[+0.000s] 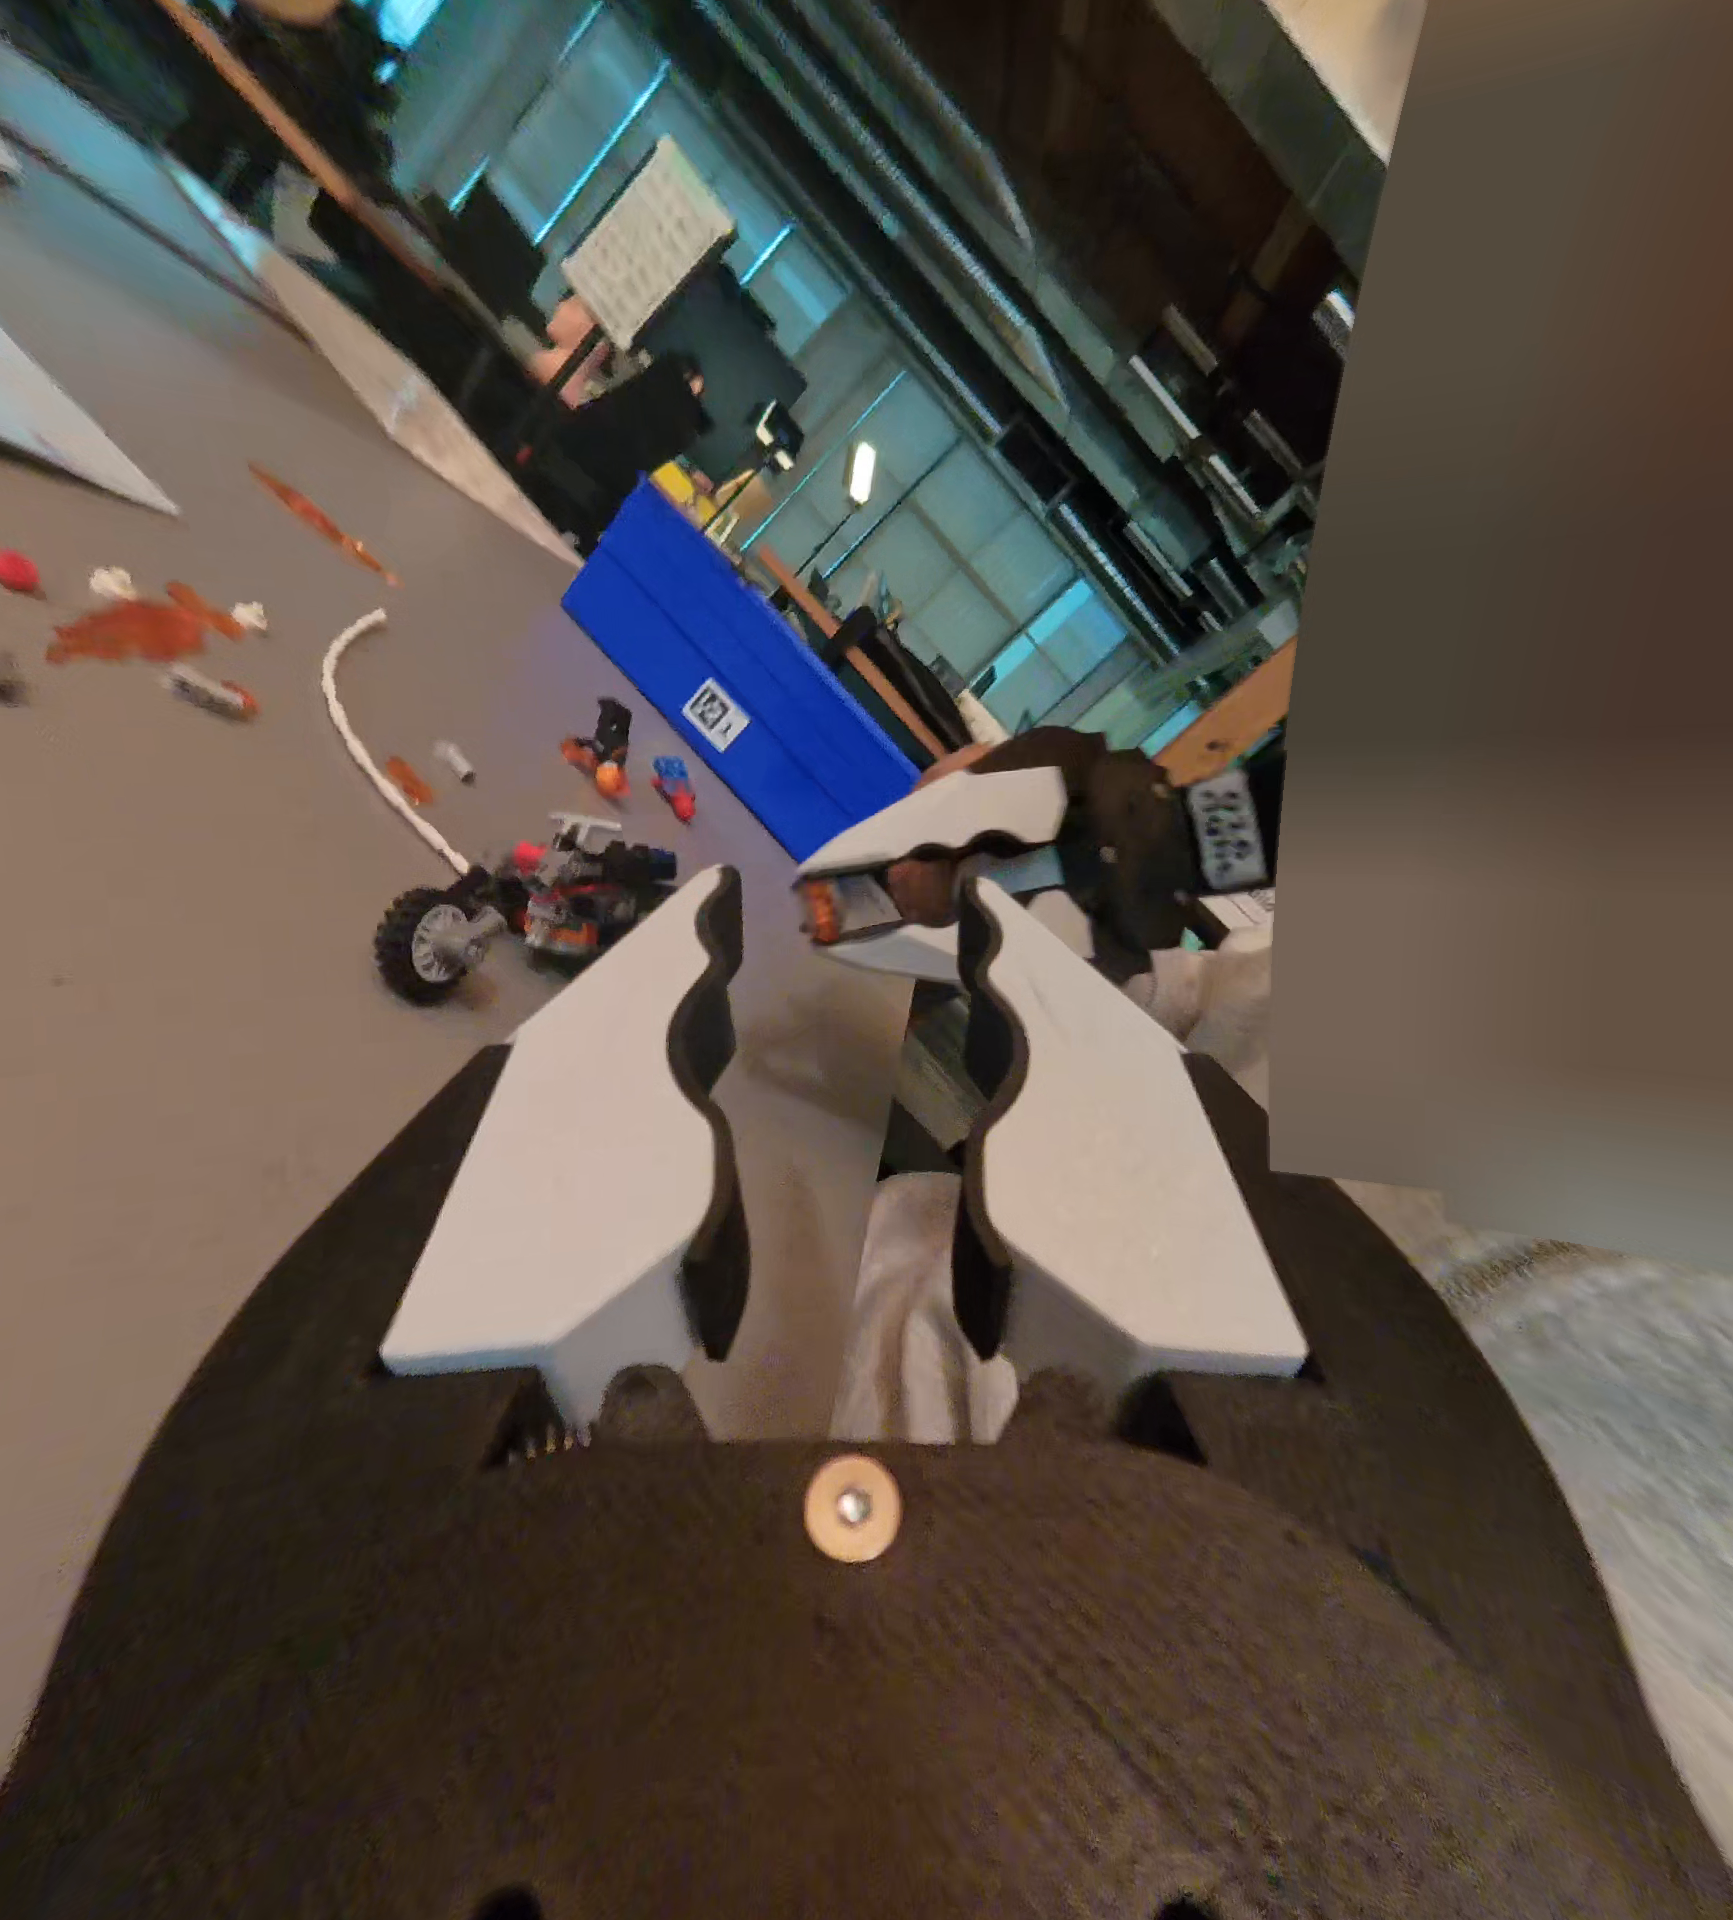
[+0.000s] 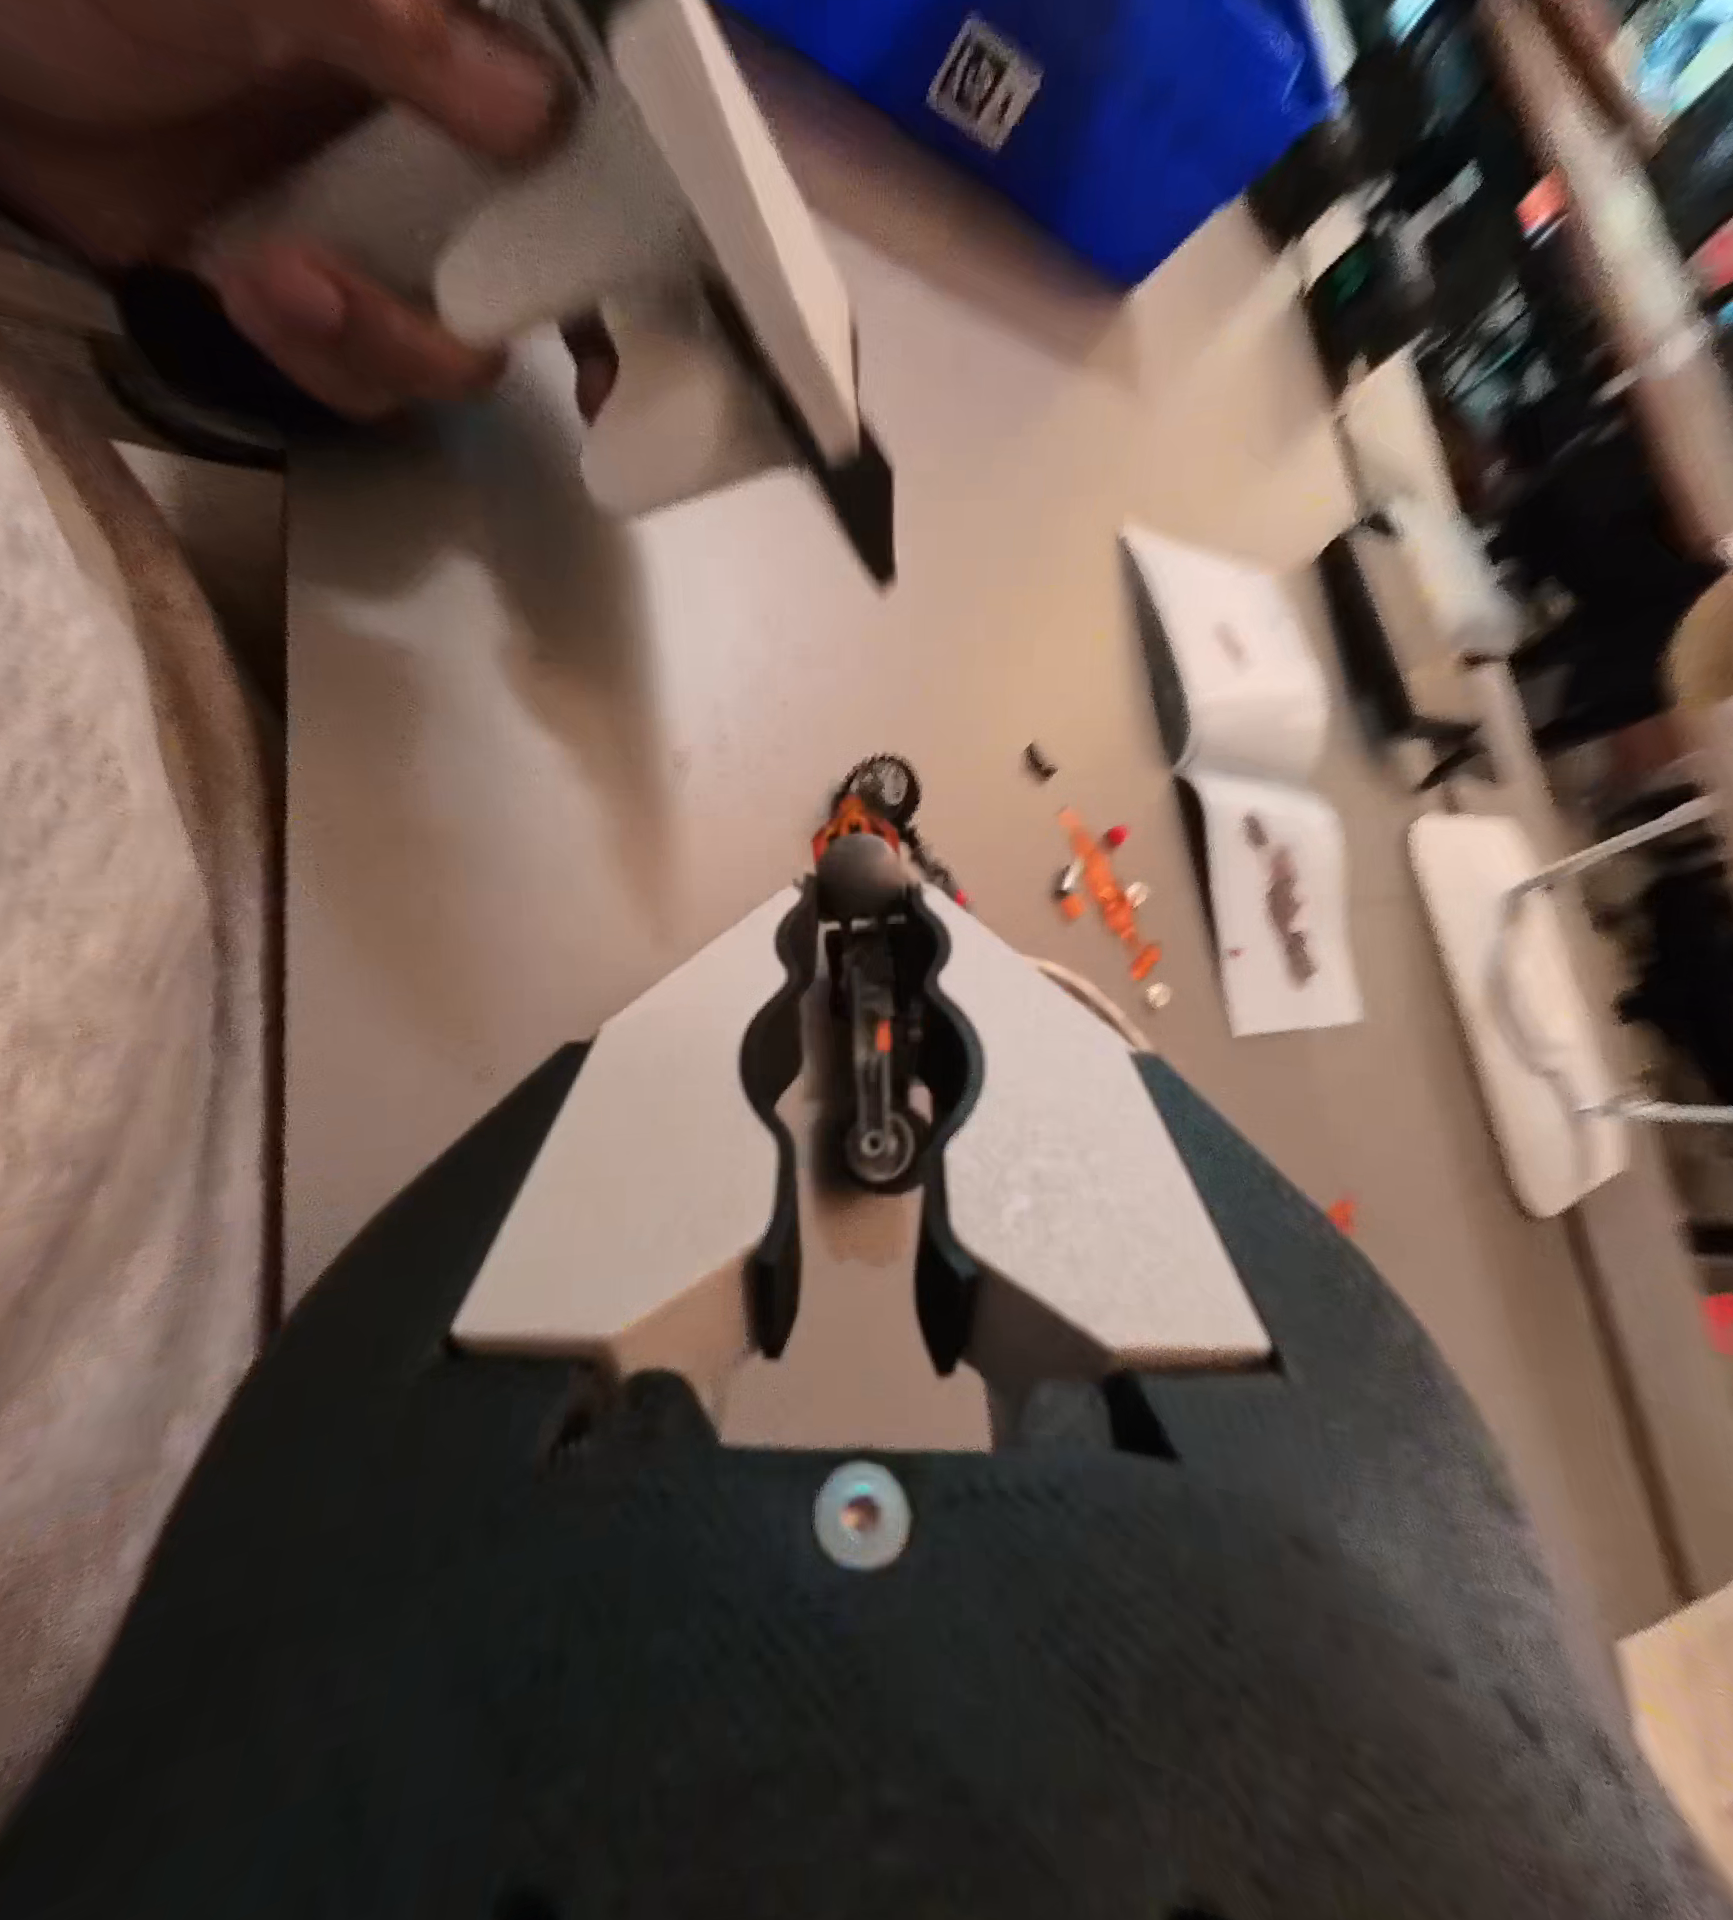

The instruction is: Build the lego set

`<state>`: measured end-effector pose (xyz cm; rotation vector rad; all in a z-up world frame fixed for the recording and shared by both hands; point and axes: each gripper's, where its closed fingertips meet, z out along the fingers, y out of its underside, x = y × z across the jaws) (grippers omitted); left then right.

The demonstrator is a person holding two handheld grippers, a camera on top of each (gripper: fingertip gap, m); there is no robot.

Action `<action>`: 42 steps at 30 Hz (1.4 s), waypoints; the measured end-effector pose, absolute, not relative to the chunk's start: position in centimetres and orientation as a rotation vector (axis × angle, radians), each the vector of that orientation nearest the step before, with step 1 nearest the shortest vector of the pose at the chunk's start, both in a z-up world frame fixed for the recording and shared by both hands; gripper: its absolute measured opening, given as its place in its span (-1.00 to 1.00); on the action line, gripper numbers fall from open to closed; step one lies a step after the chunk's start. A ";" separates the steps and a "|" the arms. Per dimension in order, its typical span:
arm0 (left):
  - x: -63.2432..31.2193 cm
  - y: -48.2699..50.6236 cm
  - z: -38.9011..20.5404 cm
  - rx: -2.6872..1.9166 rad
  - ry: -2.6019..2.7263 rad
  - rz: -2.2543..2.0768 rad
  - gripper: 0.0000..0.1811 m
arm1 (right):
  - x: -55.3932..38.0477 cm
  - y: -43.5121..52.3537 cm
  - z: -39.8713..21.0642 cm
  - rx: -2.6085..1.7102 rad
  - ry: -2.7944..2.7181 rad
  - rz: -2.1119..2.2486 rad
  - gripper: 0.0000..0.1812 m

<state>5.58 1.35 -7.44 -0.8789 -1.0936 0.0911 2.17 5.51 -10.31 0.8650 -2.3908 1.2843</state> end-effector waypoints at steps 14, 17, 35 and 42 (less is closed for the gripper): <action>3.9 7.3 -7.6 -1.017 -1.114 0.030 -0.82 | 4.5 5.5 -7.6 1.000 -1.912 1.292 -0.85; 4.2 7.7 -7.2 -1.040 -1.089 0.056 -0.90 | 4.6 5.8 -7.4 0.986 -1.903 1.301 -0.85; 6.3 9.4 -6.2 -1.281 -0.823 0.377 -0.91 | 6.5 8.3 -6.6 0.545 -2.869 2.033 -0.67; 6.8 10.4 -6.3 -1.304 -0.749 0.355 -0.91 | 7.5 9.1 -6.5 0.534 -3.024 2.162 -0.78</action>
